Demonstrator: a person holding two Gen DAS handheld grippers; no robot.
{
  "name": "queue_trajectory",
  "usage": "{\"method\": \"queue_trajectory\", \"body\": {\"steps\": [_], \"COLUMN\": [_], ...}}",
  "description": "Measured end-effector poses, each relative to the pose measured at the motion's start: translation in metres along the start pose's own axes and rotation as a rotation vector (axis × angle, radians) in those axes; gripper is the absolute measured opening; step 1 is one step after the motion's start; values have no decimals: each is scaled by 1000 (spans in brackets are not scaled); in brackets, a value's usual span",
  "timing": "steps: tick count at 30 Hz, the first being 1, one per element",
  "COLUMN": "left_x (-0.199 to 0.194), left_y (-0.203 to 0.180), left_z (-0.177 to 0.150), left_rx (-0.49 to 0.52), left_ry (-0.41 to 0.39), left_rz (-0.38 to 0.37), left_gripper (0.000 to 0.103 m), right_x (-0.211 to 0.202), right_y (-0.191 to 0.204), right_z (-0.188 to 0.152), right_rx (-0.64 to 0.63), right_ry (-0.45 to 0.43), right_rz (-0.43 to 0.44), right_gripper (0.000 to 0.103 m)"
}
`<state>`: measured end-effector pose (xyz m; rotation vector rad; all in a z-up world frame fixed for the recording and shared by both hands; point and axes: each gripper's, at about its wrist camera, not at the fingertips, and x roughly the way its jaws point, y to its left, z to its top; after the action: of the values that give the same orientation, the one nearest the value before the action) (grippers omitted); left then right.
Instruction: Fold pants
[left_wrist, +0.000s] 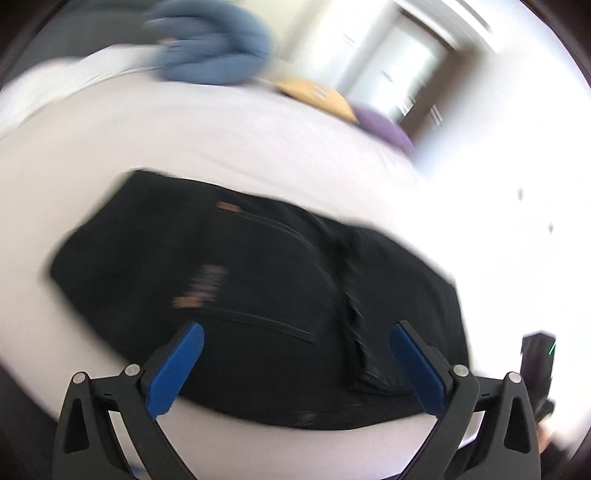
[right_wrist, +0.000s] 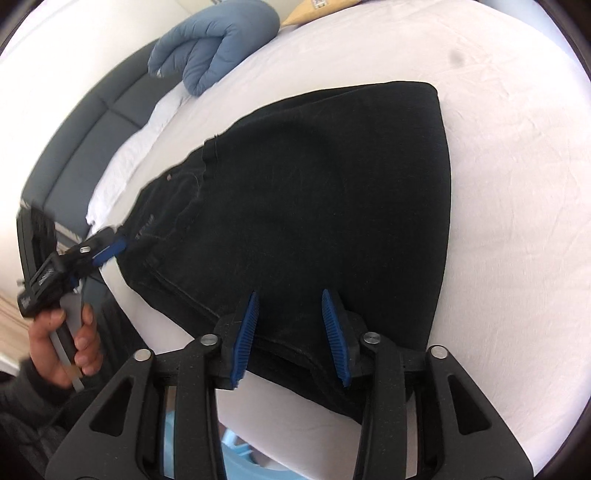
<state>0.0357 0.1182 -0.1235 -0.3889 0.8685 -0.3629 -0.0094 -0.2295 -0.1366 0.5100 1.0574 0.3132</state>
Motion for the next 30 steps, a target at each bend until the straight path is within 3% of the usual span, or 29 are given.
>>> {"method": "queue_trajectory", "body": {"steps": [5,9,12,19,25,28,30], "left_x": [-39,-31,-16,10,19,16,21], "left_y": [86,140,163,160,157,156,158], "left_z": [14,8,0,7,17,12,12], "left_rx": [-323,-541,-648,-656,-661,-656,-660], "left_ry": [-135,-131,-115,-104,-91,-78,-53], "left_rz": [19,-22,-89,-160,-166,-173,-184], "left_gripper": [103,102,102,102,101,83,60], "right_x": [-12,-24,-21,17,70,101,121], "right_y": [-1,12,28,57,85,99,101], "right_z": [10,18,25,49,85,104,113], "right_rx": [131,180,188,189,171,187,198], "right_ry": [-33,-94,-98,-34,53,94,129], "right_rz": [108,266,356,435,485,491,482], "right_gripper": [49,49,49,49,49,49,49]}}
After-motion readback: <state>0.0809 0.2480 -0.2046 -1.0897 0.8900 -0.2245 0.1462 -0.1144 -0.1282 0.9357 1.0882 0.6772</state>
